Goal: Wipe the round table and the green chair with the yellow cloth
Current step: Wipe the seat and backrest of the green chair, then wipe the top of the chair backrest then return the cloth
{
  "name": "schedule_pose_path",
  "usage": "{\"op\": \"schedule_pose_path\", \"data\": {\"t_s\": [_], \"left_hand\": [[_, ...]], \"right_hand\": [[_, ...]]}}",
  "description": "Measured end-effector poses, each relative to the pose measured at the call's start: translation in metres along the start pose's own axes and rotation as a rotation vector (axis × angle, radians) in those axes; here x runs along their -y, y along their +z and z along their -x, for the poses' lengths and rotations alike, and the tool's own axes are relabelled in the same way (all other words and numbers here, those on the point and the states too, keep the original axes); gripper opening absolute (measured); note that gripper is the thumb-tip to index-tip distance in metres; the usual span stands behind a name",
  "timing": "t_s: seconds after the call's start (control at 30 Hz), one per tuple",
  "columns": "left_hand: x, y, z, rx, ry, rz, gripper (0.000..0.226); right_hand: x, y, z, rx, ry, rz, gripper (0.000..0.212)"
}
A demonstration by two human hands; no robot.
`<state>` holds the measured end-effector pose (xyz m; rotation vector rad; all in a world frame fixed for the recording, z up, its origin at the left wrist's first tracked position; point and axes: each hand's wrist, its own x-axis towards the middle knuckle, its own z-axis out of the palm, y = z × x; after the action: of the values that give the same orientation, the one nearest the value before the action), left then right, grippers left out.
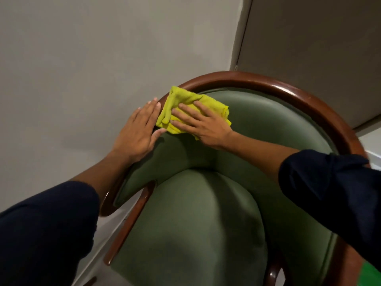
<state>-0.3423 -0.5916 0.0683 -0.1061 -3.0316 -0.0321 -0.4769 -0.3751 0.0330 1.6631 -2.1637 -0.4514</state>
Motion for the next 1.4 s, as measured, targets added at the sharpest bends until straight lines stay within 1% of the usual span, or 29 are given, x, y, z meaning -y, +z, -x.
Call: {"op": "schedule_pose_path", "data": {"t_s": [0.1,0.27,0.4,0.47,0.53,0.6,0.63,0.7,0.73,0.77,0.8,0.83,0.87,0.9,0.93,0.97,1.0,1.03,1.07,1.1,1.13,1.17,1.2,1.23,1.27,1.3,1.33,1.37,1.4], "left_hand": [[0.0,0.001,-0.001,0.003,-0.004,-0.018,0.074],[0.0,0.0,-0.001,-0.003,-0.027,-0.034,0.072],[0.0,0.002,0.0,0.007,-0.014,-0.042,0.073],[0.0,0.003,-0.001,0.0,-0.023,-0.045,0.071],[-0.006,0.004,0.003,-0.021,-0.103,-0.029,0.067],[-0.031,0.003,0.016,-0.041,-0.201,-0.004,0.066],[-0.054,0.004,0.029,-0.05,-0.234,0.028,0.067],[-0.119,0.01,0.065,-0.084,-0.278,0.201,0.062],[-0.157,0.015,0.085,-0.071,-0.353,0.375,0.053],[-0.198,0.014,0.102,0.003,-0.49,0.615,0.041],[-0.238,0.008,0.118,0.124,-0.678,0.915,0.042],[-0.275,0.001,0.129,0.301,-0.864,1.249,0.058],[-0.304,-0.003,0.14,0.489,-0.975,1.503,0.075],[-0.326,-0.005,0.151,0.608,-1.01,1.659,0.088],[-0.34,-0.008,0.159,0.662,-1.006,1.756,0.094],[-0.351,-0.015,0.166,0.658,-1.002,1.813,0.089],[-0.36,-0.024,0.174,0.62,-0.978,1.834,0.075],[-0.367,-0.03,0.18,0.588,-0.942,1.8,0.056],[-0.373,-0.034,0.186,0.579,-0.903,1.711,0.039],[-0.379,-0.037,0.19,0.579,-0.856,1.621,0.028],[-0.39,-0.044,0.196,0.572,-0.811,1.546,0.02],[-0.396,-0.047,0.204,0.543,-0.763,1.501,0.015],[-0.397,-0.052,0.208,0.53,-0.696,1.489,0.011],[-0.424,-0.056,0.214,0.597,-0.609,1.512,0.012],[-0.45,-0.062,0.219,0.671,-0.544,1.535,0.018],[-0.453,-0.068,0.221,0.692,-0.476,1.559,0.022],[-0.458,-0.073,0.222,0.721,-0.411,1.576,0.021],[-0.464,-0.074,0.22,0.752,-0.354,1.585,0.016],[-0.475,-0.073,0.217,0.772,-0.333,1.564,0.008]], "right_hand": [[-0.022,-0.011,0.019,0.064,0.021,-0.005,0.078],[-0.077,-0.033,0.114,0.206,0.295,-0.02,0.065],[-0.071,-0.06,0.202,0.323,0.431,-0.04,0.064],[-0.056,-0.076,0.239,0.312,0.527,-0.112,0.061],[-0.032,-0.09,0.261,0.281,0.625,-0.204,0.054],[-0.007,-0.1,0.276,0.215,0.722,-0.327,0.044],[0.004,-0.106,0.285,0.168,0.764,-0.431,0.04],[0.026,-0.127,0.3,0.048,0.798,-0.766,0.033],[0.036,-0.137,0.307,-0.006,0.796,-0.936,0.03],[0.046,-0.145,0.313,-0.035,0.799,-1.063,0.026],[0.059,-0.154,0.321,-0.05,0.803,-1.158,0.026],[0.072,-0.162,0.328,-0.062,0.788,-1.232,0.027],[0.085,-0.169,0.337,-0.055,0.743,-1.287,0.028],[0.099,-0.175,0.346,-0.028,0.673,-1.306,0.029],[0.111,-0.179,0.355,0.014,0.606,-1.279,0.031],[0.121,-0.183,0.367,0.046,0.549,-1.225,0.033],[0.129,-0.186,0.381,0.074,0.506,-1.168,0.035],[0.135,-0.186,0.394,0.094,0.48,-1.138,0.037],[0.14,-0.189,0.406,0.12,0.482,-1.17,0.038],[0.143,-0.192,0.418,0.124,0.508,-1.247,0.041],[0.146,-0.2,0.432,0.112,0.576,-1.367,0.043],[0.149,-0.204,0.445,0.057,0.704,-1.484,0.045],[0.147,-0.202,0.448,-0.032,0.828,-1.541,0.049],[0.146,-0.204,0.479,-0.076,0.953,-1.553,0.057],[0.145,-0.206,0.508,-0.051,1.017,-1.527,0.069],[0.142,-0.198,0.514,0.01,0.969,-1.523,0.081],[0.14,-0.193,0.521,0.122,0.889,-1.588,0.087],[0.136,-0.188,0.527,0.251,0.782,-1.657,0.085],[0.134,-0.184,0.538,0.364,0.706,-1.763,0.076]]}}
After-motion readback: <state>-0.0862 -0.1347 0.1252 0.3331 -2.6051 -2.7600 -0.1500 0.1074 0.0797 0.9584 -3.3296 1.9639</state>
